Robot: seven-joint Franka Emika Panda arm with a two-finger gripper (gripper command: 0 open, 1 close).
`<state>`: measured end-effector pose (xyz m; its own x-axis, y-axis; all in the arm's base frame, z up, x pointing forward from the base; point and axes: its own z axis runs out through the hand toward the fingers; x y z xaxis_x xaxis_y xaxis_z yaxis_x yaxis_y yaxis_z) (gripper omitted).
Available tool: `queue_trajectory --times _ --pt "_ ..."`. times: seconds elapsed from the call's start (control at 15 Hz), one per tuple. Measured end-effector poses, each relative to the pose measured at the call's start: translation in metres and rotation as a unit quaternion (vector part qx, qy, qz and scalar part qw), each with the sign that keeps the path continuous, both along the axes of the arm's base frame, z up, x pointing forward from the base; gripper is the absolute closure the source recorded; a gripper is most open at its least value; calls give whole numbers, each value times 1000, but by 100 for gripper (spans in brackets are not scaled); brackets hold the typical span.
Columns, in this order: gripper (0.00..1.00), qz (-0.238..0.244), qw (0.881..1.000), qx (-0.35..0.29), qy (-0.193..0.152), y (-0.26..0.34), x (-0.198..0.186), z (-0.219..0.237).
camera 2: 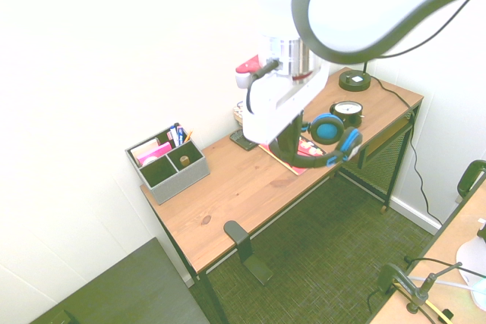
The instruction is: Hang the headphone
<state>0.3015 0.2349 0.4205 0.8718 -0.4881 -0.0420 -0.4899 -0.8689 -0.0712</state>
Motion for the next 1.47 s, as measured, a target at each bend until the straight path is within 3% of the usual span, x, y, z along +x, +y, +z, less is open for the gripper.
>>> queue_trajectory --times 0.33,0.87,1.47 --pt "100 -8 1000 16 -23 28 -2 -77" --pt "100 33 999 -31 22 92 -20 -210" --pt "100 32 998 -52 32 104 19 -269"
